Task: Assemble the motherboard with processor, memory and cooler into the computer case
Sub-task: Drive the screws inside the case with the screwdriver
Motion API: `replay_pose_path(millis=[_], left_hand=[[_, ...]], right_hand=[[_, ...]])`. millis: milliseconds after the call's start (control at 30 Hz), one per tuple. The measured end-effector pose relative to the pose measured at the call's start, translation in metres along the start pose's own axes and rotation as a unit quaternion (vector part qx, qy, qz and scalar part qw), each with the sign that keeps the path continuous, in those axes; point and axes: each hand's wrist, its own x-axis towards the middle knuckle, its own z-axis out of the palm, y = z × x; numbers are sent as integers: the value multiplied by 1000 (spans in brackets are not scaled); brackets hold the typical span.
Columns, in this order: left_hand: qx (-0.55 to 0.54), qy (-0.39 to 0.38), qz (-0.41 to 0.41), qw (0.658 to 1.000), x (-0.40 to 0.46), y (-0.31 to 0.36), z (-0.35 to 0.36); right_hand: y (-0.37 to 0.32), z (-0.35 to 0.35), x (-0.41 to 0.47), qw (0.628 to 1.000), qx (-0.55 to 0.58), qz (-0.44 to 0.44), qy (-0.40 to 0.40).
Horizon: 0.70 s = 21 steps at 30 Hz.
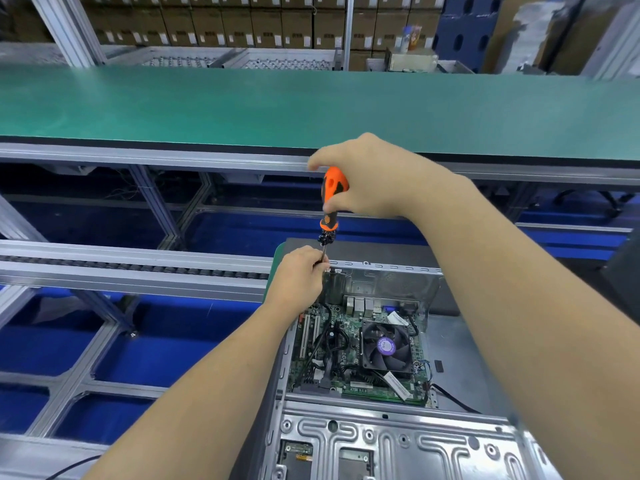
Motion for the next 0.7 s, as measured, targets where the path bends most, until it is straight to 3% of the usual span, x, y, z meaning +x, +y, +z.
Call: replay_pose_path(millis=[433, 567, 700], left_hand=[[9, -15, 10, 1000, 0, 2, -1], [6, -10, 6, 1000, 0, 2, -2], [9, -18, 17, 1000, 0, 2, -1]], right_hand=[[1, -1, 1, 999, 10, 31, -5], [2, 0, -3, 1000, 26, -11, -7], [0, 0, -1, 999, -10, 35, -2]])
